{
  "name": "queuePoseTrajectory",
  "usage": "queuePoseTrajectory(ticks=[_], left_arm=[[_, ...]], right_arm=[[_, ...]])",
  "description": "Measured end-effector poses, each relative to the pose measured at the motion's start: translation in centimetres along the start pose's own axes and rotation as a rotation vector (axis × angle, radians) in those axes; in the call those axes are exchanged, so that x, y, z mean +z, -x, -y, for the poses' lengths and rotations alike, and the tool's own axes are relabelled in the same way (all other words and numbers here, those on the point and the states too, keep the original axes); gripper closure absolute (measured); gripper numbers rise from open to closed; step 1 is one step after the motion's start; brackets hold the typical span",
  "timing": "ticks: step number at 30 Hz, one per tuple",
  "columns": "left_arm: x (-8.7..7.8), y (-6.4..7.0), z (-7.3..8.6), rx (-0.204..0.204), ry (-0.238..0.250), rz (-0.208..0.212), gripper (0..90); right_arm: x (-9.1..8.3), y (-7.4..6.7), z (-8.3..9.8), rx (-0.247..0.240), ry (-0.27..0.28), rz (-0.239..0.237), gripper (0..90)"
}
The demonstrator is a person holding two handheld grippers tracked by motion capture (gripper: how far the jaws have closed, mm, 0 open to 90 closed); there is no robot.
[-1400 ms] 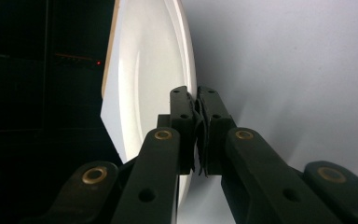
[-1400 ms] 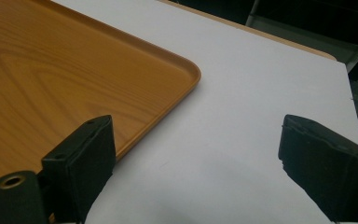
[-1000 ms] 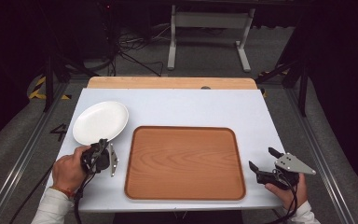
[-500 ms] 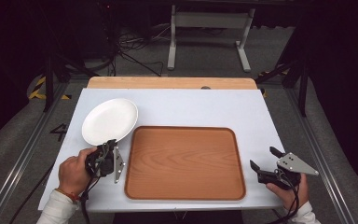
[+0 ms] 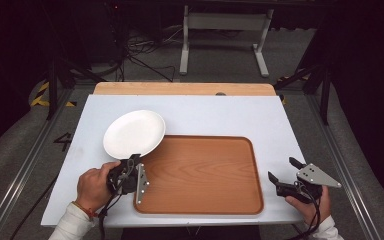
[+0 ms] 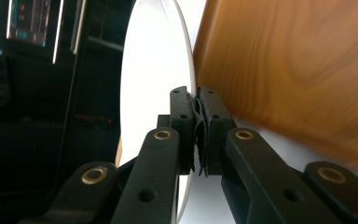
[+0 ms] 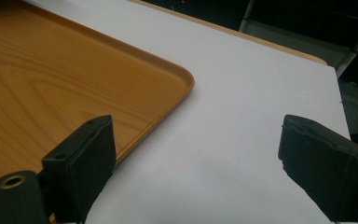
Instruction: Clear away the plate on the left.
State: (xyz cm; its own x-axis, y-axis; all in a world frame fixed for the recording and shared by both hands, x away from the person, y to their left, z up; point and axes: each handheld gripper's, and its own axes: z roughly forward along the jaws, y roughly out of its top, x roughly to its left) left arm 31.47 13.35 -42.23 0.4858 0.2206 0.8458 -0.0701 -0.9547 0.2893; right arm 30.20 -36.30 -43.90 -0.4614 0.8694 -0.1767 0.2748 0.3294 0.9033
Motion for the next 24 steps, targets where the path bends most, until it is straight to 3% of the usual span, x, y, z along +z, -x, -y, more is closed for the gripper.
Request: queuePoseTrajectory(ticks=[8,13,19,21,24], left_arm=[[-0.7,0.8,-3.3,0.046,0.079,0.022,86.2],[-1.5,1.9,-5.3,0.078,0.157,0.051,85.9],[-1.6,3.1,-7.5,0.151,0.194,0.075,85.8],[-1.5,3.2,-8.1,0.143,0.208,0.087,85.6],[-1.4,3.5,-8.8,0.168,0.220,0.085,85.5]], right_arm=[[0.1,-0.2,0.0,-0.022,-0.007,0.006,11.6],[0.1,-0.1,0.0,-0.020,-0.006,0.005,11.6],[0.1,-0.1,0.0,-0.023,-0.007,0.011,11.6],[0.1,-0.1,0.1,-0.023,-0.009,0.012,11.6],[0.0,-0.1,0.1,-0.023,-0.011,0.011,11.6]])
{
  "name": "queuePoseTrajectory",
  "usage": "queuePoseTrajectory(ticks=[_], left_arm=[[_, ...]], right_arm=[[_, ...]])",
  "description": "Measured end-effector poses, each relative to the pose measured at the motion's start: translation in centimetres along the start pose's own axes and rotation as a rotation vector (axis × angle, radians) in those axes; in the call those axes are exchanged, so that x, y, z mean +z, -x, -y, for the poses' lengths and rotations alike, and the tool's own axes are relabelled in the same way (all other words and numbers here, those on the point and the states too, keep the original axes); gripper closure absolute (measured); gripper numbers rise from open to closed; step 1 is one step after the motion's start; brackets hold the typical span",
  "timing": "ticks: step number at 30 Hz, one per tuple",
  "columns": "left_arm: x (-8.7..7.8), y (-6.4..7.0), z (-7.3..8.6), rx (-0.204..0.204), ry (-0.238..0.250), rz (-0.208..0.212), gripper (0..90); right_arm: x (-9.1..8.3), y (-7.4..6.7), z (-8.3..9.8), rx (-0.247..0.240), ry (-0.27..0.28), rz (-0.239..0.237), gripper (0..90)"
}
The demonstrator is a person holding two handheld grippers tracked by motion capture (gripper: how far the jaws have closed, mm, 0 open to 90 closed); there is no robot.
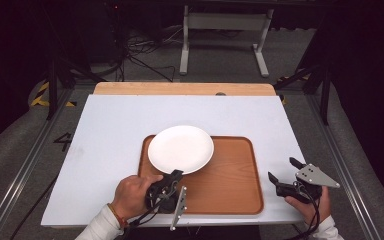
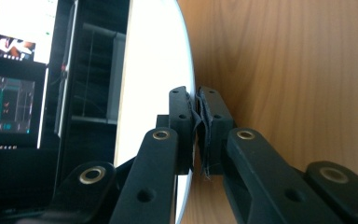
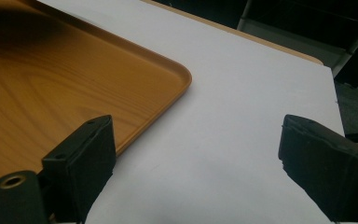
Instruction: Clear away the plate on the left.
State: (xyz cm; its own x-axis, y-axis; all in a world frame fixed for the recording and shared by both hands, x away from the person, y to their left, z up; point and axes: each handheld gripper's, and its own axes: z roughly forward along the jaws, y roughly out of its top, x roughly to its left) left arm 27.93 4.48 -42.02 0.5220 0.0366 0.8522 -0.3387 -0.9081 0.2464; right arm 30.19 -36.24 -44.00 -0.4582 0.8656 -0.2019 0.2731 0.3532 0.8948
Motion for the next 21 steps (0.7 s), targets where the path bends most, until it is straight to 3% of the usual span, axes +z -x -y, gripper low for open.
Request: queuePoseTrajectory(ticks=[8,16,21], left_arm=[[0.2,0.8,-1.7,0.016,0.045,0.043,85.6],[1.0,2.1,-2.7,0.073,0.062,0.083,84.9],[1.6,2.1,-2.5,0.038,0.080,0.110,85.9]], right_arm=[[0.0,0.0,0.0,-0.005,0.000,0.001,11.6],[0.1,0.0,0.1,-0.004,-0.002,-0.001,11.6],[0.1,0.0,0.1,-0.004,-0.005,-0.002,11.6]])
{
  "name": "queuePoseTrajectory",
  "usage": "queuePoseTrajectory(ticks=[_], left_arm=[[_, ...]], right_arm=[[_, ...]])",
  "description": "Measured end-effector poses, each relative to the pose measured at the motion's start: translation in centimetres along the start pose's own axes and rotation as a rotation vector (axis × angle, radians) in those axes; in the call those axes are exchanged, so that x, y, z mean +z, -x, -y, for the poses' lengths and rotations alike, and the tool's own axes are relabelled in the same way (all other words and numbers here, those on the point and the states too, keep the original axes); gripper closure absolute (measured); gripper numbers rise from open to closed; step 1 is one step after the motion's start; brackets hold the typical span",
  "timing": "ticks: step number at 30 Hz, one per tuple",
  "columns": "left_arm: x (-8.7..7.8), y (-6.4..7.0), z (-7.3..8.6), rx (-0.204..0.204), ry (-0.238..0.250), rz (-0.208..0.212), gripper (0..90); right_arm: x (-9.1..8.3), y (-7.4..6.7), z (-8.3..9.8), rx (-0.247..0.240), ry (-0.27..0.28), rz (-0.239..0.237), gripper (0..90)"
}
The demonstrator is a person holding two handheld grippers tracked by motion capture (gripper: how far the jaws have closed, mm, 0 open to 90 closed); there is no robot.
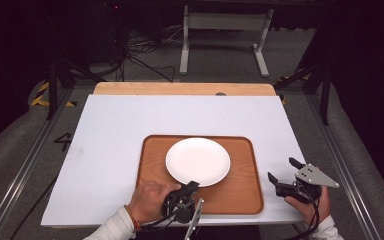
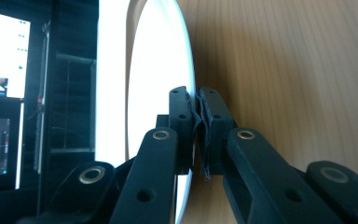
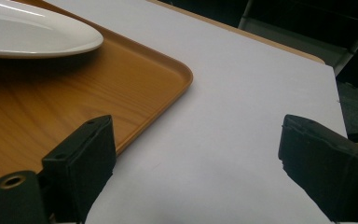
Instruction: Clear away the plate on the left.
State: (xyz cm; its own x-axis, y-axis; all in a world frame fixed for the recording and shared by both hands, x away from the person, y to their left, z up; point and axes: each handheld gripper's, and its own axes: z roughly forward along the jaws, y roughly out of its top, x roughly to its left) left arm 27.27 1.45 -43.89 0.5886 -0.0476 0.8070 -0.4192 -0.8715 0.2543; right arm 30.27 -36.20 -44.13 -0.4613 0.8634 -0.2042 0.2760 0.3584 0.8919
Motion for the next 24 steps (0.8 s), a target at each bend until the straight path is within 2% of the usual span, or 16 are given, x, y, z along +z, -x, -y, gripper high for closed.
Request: queuePoseTrajectory(ticks=[4,5,6,8,12,18,20,23,24], left_arm=[[0.4,-0.1,0.2,-0.023,0.010,0.024,86.9],[0.6,0.0,0.3,-0.041,0.022,0.036,86.9],[0.7,0.1,0.2,-0.030,0.021,0.038,87.1],[0.8,0.2,0.2,-0.033,0.018,0.046,87.1],[1.2,0.4,0.3,-0.055,0.034,0.077,86.5],[1.8,0.9,0.4,-0.076,0.030,0.130,83.9],[1.8,1.2,0.4,-0.081,0.034,0.129,83.2],[1.8,1.1,0.5,-0.123,0.048,0.151,82.3],[1.8,1.1,0.5,-0.123,0.048,0.151,81.9]], right_arm=[[0.1,0.0,0.0,0.000,-0.002,-0.003,11.6],[0.1,0.0,0.1,0.001,-0.003,-0.004,11.6],[0.1,0.0,0.1,0.003,-0.003,-0.005,11.6],[0.1,0.0,0.1,0.004,-0.004,-0.006,11.6],[0.2,0.1,0.2,0.009,-0.007,-0.005,11.6],[0.2,0.0,0.2,0.009,-0.012,-0.006,11.6],[0.2,-0.1,0.2,0.006,-0.012,-0.010,11.8],[0.2,-0.1,0.2,-0.001,-0.012,-0.014,11.8],[0.2,-0.1,0.2,-0.001,-0.012,-0.014,11.8]])
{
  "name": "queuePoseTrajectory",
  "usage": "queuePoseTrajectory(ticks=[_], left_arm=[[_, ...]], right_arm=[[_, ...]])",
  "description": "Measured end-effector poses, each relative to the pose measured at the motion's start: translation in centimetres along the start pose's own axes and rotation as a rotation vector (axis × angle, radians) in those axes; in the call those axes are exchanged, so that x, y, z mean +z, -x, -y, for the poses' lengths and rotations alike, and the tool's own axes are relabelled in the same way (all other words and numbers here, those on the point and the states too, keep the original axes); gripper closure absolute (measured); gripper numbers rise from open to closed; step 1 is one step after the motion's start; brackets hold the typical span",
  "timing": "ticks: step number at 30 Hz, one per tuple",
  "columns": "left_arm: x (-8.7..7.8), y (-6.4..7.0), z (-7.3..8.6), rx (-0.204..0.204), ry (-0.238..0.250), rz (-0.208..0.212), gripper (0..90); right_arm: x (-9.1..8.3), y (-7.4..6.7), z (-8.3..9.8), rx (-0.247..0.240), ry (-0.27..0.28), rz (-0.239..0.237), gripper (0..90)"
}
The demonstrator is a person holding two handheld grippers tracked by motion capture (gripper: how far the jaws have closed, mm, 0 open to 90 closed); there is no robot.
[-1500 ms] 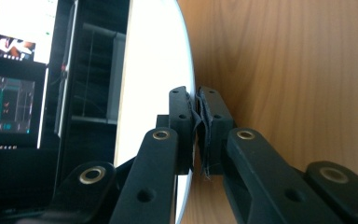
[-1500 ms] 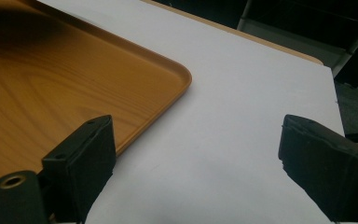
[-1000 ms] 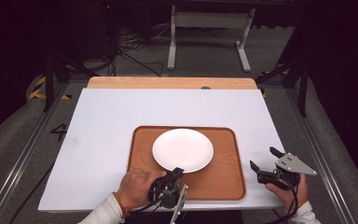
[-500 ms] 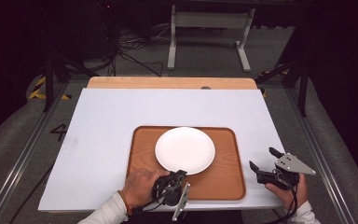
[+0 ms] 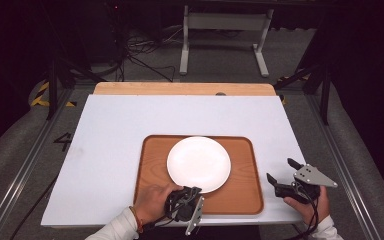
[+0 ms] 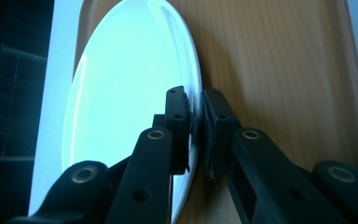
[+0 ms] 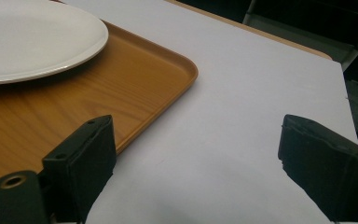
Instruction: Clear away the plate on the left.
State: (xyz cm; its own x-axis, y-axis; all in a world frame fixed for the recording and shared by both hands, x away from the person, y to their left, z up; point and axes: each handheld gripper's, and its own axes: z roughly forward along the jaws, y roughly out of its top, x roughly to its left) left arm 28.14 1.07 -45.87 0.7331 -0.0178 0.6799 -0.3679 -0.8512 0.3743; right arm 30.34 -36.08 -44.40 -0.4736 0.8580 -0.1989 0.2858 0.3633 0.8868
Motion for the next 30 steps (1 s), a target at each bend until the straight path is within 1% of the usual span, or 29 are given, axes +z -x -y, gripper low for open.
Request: queuePoseTrajectory(ticks=[2,3,4,5,6,8,12,13,14,15,16,17,18,20,22,23,24,26,27,28,29,30], left_arm=[[-0.1,-0.2,0.2,-0.018,0.017,0.017,81.6],[-0.1,-0.3,0.3,-0.031,0.029,0.033,81.5],[-0.5,-0.5,0.4,-0.052,0.058,0.048,80.5],[-0.5,-0.5,0.4,-0.052,0.058,0.048,80.4],[-0.6,-0.8,0.4,-0.061,0.069,0.063,80.4],[-0.9,-1.0,0.5,-0.092,0.092,0.077,79.2],[-1.0,-1.0,0.5,-0.108,0.090,0.097,79.0],[-1.0,-1.0,0.5,-0.105,0.082,0.090,78.1],[-1.2,-1.0,0.4,-0.087,0.072,0.079,76.6],[-1.4,-1.2,0.4,-0.100,0.082,0.073,75.8],[-1.5,-1.3,0.5,-0.121,0.099,0.083,74.6],[-1.6,-1.4,0.5,-0.132,0.102,0.083,74.6],[-1.6,-1.5,0.6,-0.128,0.096,0.074,74.0],[-1.5,-1.6,0.7,-0.139,0.094,0.077,71.9],[-1.6,-1.8,0.9,-0.146,0.098,0.078,70.4],[-1.7,-1.9,1.0,-0.154,0.108,0.077,69.5],[-1.8,-2.1,1.1,-0.162,0.108,0.069,68.5],[-1.9,-2.5,1.4,-0.192,0.121,0.063,66.6],[-2.0,-2.6,1.6,-0.213,0.132,0.059,65.4],[-2.1,-2.7,1.6,-0.210,0.137,0.055,63.8],[-2.3,-2.9,1.8,-0.209,0.131,0.046,62.1],[-2.3,-3.0,1.9,-0.233,0.141,0.044,60.4]], right_arm=[[0.0,0.0,0.0,0.001,0.001,-0.001,11.8],[0.0,0.0,0.0,0.001,0.000,-0.001,11.7],[0.0,0.0,0.0,-0.001,0.003,-0.003,11.7],[-0.1,0.0,-0.1,0.002,0.006,-0.004,11.7],[-0.1,0.0,-0.1,0.002,0.006,-0.004,11.7],[-0.1,0.1,-0.1,0.010,0.009,-0.003,11.7],[-0.2,0.2,0.0,0.010,0.011,0.000,11.7],[-0.3,0.2,-0.1,0.010,0.015,-0.002,11.7],[-0.3,0.2,-0.1,0.008,0.018,-0.004,11.6],[-0.3,0.2,-0.1,0.016,0.023,-0.006,11.5],[-0.3,0.2,-0.2,0.018,0.025,-0.007,11.5],[-0.3,0.2,-0.1,0.016,0.019,-0.006,11.5],[-0.3,0.2,-0.1,0.014,0.017,-0.005,11.5],[-0.2,0.3,-0.1,0.020,0.020,-0.004,11.5],[-0.2,0.2,0.0,0.014,0.015,-0.003,11.5],[-0.2,0.2,0.0,0.013,0.014,-0.006,11.5],[-0.2,0.3,-0.1,0.020,0.016,-0.007,11.5],[-0.2,0.3,-0.1,0.028,0.018,-0.008,11.6],[-0.1,0.3,0.0,0.023,0.013,-0.007,11.5],[-0.1,0.3,0.0,0.017,0.009,-0.007,11.5],[0.0,0.2,0.1,0.013,0.006,-0.008,11.5],[0.0,0.3,0.0,0.015,0.005,-0.011,11.5]])
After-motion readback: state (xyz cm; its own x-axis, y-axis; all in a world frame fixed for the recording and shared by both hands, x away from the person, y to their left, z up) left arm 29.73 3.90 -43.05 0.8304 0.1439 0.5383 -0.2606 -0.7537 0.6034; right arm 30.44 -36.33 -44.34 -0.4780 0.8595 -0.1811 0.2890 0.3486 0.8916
